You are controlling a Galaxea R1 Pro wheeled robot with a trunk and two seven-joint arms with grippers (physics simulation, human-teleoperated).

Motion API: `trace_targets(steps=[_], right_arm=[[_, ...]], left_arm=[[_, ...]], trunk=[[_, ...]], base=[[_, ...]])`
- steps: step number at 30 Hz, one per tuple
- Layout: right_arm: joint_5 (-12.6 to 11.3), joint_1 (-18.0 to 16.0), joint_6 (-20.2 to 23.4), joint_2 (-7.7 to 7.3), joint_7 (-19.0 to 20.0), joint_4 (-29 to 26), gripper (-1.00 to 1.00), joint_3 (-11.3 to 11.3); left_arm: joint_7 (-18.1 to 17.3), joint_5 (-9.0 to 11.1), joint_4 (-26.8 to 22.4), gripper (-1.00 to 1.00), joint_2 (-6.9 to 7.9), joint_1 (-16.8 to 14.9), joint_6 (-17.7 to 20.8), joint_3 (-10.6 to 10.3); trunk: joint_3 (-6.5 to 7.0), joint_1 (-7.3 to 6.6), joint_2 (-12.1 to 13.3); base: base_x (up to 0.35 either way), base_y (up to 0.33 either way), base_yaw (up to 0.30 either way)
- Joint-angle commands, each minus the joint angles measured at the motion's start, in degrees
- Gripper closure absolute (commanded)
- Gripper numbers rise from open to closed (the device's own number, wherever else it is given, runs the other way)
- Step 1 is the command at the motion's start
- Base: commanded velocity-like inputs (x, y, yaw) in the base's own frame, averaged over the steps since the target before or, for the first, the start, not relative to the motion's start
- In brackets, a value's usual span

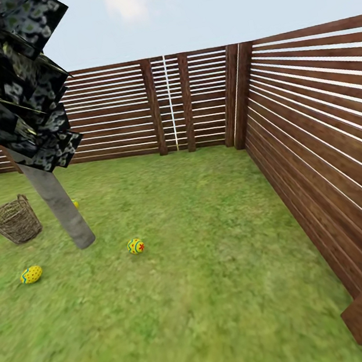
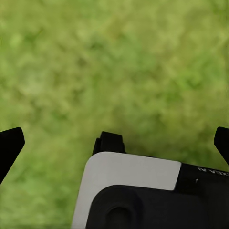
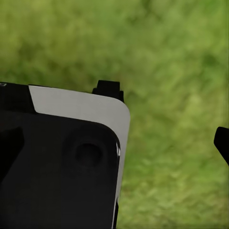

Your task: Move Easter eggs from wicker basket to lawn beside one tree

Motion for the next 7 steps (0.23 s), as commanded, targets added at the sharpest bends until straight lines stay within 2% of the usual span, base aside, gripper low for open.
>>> trace_targets(steps=[1,7], right_arm=[[-0.6,0.0,-0.2,0.01,0.3,0.2,-1.0,0.4],[-0.6,0.1,-0.2,0.01,0.3,0.2,-1.0,0.4]], left_arm=[[-0.4,0.5,0.2,-1.0,-0.12,-0.1,-0.1,-0.5],[-0.4,0.5,0.2,-1.0,-0.8,-0.1,-0.1,-0.5]], trunk=[[-0.05,0.0,0.0],[-0.05,0.0,0.0]], base=[[0.0,0.0,0.0],[0.0,0.0,0.0]])
